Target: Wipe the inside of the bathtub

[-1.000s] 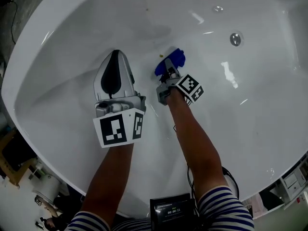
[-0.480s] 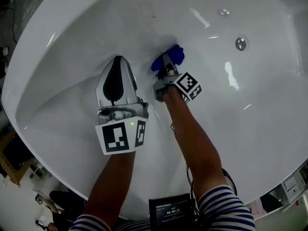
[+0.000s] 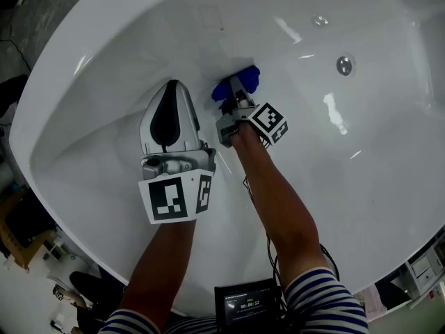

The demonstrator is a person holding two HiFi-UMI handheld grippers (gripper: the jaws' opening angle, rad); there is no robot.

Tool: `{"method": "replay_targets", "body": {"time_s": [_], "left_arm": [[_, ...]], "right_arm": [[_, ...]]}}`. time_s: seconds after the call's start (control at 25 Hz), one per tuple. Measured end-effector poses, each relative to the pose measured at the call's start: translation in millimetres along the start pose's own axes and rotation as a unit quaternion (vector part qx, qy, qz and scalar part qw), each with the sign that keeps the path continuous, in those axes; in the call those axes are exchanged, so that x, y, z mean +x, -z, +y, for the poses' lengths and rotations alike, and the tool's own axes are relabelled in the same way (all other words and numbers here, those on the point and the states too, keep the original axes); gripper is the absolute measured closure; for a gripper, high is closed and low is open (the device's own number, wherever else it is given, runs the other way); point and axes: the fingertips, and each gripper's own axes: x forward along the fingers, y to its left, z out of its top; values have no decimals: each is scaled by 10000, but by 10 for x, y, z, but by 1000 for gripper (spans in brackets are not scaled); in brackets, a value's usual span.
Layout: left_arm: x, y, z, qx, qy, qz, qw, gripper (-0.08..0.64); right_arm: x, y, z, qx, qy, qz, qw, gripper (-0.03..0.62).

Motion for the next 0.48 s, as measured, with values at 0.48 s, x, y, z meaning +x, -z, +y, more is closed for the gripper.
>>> {"method": "replay_targets", "body": {"time_s": [0.48], "left_arm": [[-286,-917,-207,-18,145,-312,9994,558]], "right_arm": [[-433,-82,1592,-78,-814,-46,9966,549]]}}
